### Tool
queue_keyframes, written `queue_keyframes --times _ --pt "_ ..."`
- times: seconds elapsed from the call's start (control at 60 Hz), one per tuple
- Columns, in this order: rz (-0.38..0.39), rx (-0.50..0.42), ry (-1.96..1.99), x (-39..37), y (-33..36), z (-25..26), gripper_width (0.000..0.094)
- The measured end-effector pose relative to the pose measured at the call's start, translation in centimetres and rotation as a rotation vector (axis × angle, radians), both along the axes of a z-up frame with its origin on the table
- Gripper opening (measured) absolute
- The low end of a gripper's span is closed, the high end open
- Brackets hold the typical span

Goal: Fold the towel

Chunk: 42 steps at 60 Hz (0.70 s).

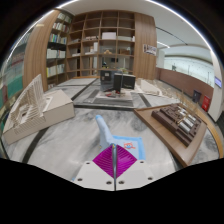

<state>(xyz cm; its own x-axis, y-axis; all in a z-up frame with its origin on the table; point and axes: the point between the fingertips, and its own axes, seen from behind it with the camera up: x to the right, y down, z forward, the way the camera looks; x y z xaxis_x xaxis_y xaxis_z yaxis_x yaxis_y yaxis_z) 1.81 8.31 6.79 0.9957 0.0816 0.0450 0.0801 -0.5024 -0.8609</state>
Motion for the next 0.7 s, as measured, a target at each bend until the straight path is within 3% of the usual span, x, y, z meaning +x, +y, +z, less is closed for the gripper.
queue_keyframes --times 0.25,0.283,0.383,0.467,0.7 --pt "-0.076 -0.060 -0.025 6.7 0.0 -4.0 0.0048" --pt "-0.068 -0.075 -0.032 7.1 0.0 -4.5 0.0194" --pt "-0.030 -0.089 -0.025 7.0 -0.3 -5.1 0.0864" --pt "-0.018 -0.097 -0.018 7.2 -1.2 -5.1 0.0824" --pt "-0.008 -0.032 0.036 6.3 -7.6 -0.6 0.0829"
